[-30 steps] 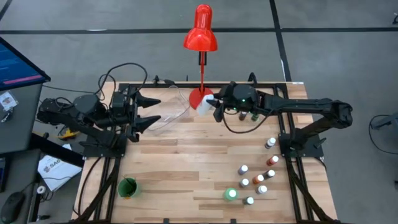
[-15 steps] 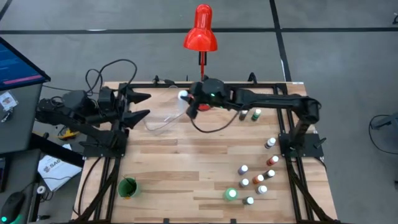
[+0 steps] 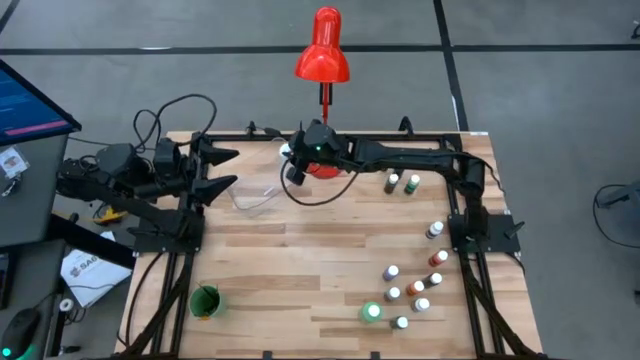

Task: Pick & Place Paint Supplies
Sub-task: Put the white paint bottle into the transparent bin

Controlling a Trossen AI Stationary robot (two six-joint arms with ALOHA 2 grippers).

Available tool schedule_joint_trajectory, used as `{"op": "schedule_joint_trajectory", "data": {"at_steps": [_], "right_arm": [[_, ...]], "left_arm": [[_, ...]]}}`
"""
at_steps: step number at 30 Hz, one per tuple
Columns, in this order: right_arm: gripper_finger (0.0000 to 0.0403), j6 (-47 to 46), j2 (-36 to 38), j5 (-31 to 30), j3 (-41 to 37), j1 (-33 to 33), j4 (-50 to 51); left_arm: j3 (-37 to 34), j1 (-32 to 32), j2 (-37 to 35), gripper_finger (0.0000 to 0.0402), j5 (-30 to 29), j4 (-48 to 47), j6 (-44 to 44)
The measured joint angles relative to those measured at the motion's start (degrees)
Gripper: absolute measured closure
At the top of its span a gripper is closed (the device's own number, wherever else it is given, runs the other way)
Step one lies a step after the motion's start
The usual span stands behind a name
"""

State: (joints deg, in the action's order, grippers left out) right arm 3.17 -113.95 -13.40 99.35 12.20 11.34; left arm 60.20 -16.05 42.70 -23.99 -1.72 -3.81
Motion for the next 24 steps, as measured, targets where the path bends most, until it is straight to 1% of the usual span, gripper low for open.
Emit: {"op": "schedule_joint_trajectory", "data": {"at_steps": [3, 5, 8, 15, 17, 24], "right_arm": [[0.0290, 0.1, -1.4, 0.1, 0.2, 0.0, -2.8], [0.0290, 0.0, -1.7, 0.5, 0.0, 0.2, -1.1], [0.0290, -0.2, -1.8, 1.7, 0.0, 0.1, -1.7], [0.0290, -0.2, -1.7, 1.6, 0.0, 0.9, -0.9], [0.0290, -0.2, -1.7, 2.7, 0.0, 1.2, -0.8], [0.0290, -1.1, -1.7, 3.3, -4.4, 1.3, -2.9]], "left_arm": [[0.0, 0.0, 0.0, 0.0128, 0.0, 0.0, 0.1], [0.0, 0.0, 0.0, 0.0128, 0.0, 0.0, 0.1], [0.0, 0.0, 0.0, 0.0128, 0.0, 0.0, 0.1], [0.0, 0.0, 0.0, 0.0128, 0.0, 0.0, 0.1], [0.0, 0.0, 0.0, 0.0128, 0.0, 0.0, 0.1], [0.0, 0.0, 0.0, 0.0128, 0.0, 0.0, 0.0]]}}
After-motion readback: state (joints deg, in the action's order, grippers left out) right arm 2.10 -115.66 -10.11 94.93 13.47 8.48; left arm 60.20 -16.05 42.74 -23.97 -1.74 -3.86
